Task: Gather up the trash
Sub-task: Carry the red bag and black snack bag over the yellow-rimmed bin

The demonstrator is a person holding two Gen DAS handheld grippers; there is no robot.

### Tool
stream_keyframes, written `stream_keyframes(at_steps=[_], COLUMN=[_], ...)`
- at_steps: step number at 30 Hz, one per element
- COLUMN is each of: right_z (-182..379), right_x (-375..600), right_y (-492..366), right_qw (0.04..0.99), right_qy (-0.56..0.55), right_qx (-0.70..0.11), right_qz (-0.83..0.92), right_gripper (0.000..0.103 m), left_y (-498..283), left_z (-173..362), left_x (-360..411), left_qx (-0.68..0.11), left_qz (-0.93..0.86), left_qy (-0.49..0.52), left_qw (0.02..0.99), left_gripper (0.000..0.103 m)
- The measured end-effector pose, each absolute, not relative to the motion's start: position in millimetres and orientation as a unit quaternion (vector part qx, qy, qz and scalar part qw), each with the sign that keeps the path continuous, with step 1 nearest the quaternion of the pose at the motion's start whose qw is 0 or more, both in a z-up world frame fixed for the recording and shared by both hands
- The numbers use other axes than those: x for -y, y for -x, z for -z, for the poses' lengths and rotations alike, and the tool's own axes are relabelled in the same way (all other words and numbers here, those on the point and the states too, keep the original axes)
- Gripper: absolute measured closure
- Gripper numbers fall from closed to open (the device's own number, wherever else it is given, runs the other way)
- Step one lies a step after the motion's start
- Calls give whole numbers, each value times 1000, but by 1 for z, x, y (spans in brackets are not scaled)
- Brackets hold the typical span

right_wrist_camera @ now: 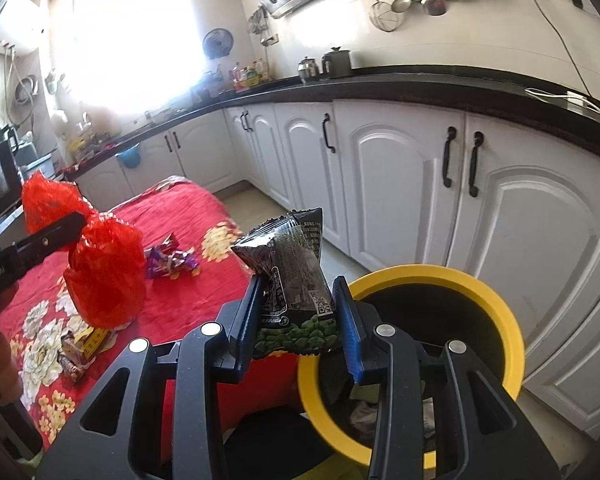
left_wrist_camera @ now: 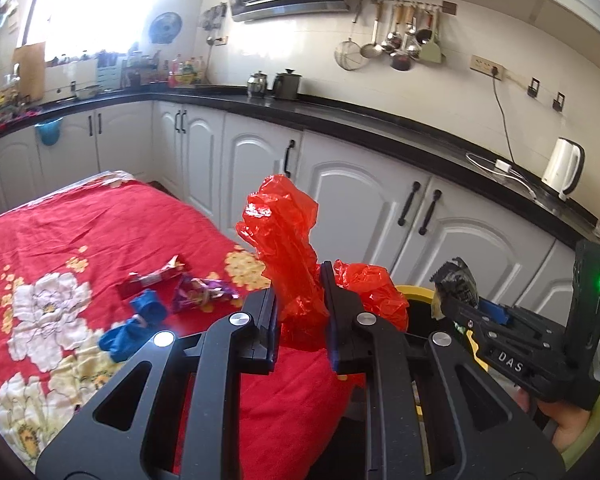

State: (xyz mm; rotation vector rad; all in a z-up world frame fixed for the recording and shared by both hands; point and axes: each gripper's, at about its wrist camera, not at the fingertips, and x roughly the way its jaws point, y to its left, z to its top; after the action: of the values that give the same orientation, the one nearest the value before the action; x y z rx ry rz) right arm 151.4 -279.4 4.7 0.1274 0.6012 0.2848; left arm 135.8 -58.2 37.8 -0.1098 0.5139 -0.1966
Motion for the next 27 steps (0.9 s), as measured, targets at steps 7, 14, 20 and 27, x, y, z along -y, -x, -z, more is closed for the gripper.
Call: stream_keyframes(at_steps=[7, 14, 20, 27], right_z=[-6, -3, 2, 12], right_x=[303, 320, 336, 352], right_y=[-156, -157, -161, -165], right_qw=[946, 948, 947, 946], right_qy=[-75, -81, -89, -90], right_qx=[-290, -289, -292, -301], right_qz=[-123, -107, -94, -84], right_gripper=[69, 69, 69, 69], left_y=[-143, -154, -161, -170], left_z=[-34, -27, -18, -6], left_x=[86, 111, 130, 152], left_qx=[-260, -266, -273, -285], left_qz=[118, 134, 146, 160], left_qy=[39, 26, 15, 6], left_qw=[958, 954, 951, 945], left_gripper=[91, 91, 91, 91])
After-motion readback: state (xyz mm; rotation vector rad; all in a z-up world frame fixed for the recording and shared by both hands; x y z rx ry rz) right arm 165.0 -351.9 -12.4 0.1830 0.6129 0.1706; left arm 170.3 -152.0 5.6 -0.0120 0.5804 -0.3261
